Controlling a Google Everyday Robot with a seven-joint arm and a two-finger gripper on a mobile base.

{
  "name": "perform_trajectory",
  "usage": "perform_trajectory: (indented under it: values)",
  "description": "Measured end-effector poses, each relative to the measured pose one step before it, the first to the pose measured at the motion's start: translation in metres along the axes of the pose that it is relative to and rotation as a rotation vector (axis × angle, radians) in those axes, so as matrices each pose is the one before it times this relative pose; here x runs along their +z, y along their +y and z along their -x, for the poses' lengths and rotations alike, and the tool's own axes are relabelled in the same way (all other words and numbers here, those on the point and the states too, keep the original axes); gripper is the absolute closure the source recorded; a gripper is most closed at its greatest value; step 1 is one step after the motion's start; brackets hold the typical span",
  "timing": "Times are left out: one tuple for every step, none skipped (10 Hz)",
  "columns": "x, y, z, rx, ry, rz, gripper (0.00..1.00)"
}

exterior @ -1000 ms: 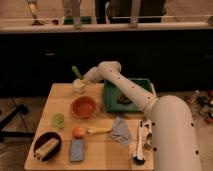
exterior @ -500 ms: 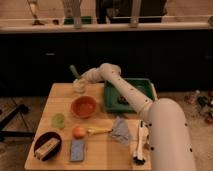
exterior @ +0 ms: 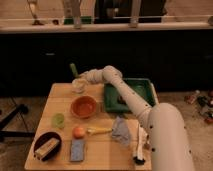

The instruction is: Place pepper in paper cup

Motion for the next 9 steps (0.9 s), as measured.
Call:
perform_trajectory:
  values:
    - [-0.00215,-0.00044,0.00256,-0.00022,-0.01045,-0.00351,1.0]
    - [-0.00256,0.00072,0.00173,-0.00441,-0.00539,-0.0045,1.0]
    - [-0.0015,0.00034,0.00288,-0.00576,-0.00432,-0.00356,1.0]
    - [-0.00164,0.00097,0.00328,-0.00822,-0.00589,-0.00334,1.0]
    - [-0.00187,-0.00033,0.00263,-0.00386,-0.00698,-0.00313,1.0]
    - [-0.00139,0.00027,0.00142,-0.00301,-0.00699,-0.00072,1.0]
    - [0.00138,0.00157,0.00189,-0.00359,-0.02403,0.00205,1.0]
    - [0.00188,0.00104,0.00106,-0.00167,-0.01525,0.00219,1.0]
    - [0.00308,0.00118,0.00055,-0.00094,-0.02156,0.00425,1.0]
